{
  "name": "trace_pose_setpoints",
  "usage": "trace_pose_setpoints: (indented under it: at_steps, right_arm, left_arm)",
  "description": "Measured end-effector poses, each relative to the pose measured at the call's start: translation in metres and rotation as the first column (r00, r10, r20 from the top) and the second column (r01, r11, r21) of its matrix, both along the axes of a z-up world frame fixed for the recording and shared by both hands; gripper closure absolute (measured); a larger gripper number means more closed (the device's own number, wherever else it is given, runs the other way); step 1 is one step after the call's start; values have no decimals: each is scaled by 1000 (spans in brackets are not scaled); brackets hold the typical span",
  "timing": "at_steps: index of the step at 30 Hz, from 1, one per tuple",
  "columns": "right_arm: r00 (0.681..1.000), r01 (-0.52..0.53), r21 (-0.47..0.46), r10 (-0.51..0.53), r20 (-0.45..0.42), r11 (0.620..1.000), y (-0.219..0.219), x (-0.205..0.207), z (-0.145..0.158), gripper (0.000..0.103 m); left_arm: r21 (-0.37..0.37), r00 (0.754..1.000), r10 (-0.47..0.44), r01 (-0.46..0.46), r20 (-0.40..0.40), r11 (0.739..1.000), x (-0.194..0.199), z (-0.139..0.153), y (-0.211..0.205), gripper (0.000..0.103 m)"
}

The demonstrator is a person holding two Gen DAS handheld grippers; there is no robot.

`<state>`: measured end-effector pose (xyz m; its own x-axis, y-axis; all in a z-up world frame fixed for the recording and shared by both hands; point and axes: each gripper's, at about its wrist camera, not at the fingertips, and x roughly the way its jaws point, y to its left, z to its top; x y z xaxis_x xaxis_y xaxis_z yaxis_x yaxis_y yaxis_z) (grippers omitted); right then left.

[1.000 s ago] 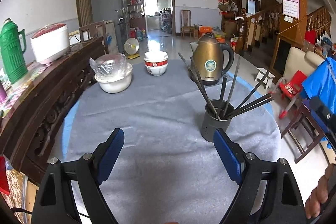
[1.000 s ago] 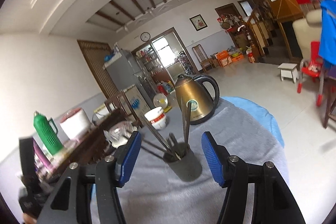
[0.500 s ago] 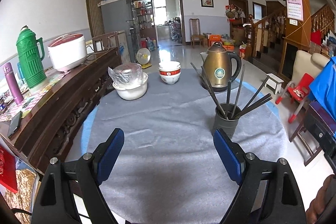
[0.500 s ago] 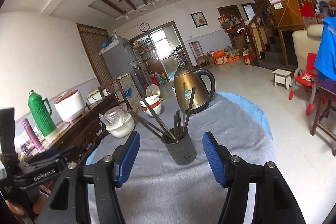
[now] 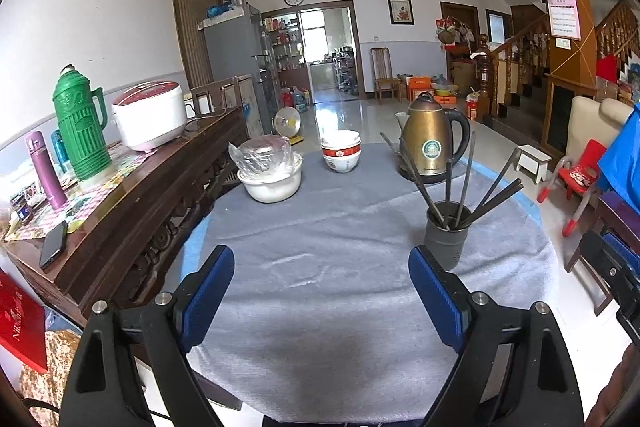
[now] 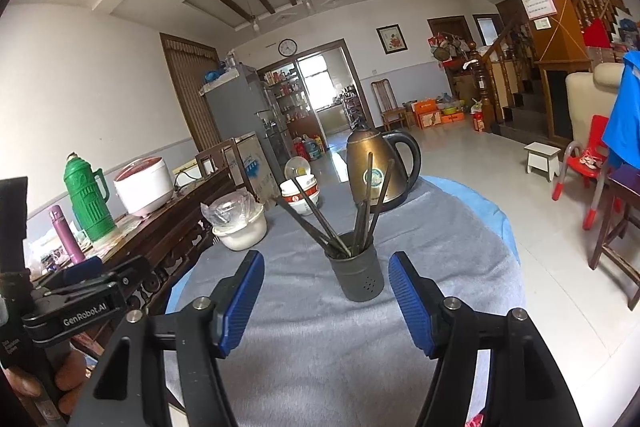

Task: Organize utensils

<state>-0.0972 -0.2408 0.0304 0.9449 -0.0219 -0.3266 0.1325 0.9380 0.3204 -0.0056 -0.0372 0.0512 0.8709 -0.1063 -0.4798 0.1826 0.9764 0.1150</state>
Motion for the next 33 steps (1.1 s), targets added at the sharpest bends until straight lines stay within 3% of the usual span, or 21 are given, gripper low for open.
trace_pose_setpoints:
  at_steps: [33]
  right_arm:
    - [999,-10,-20,10,-40,1000,31,1,-3,35]
  left_arm:
    - [-19,999,47,-47,15,999,-7,-2,37,13]
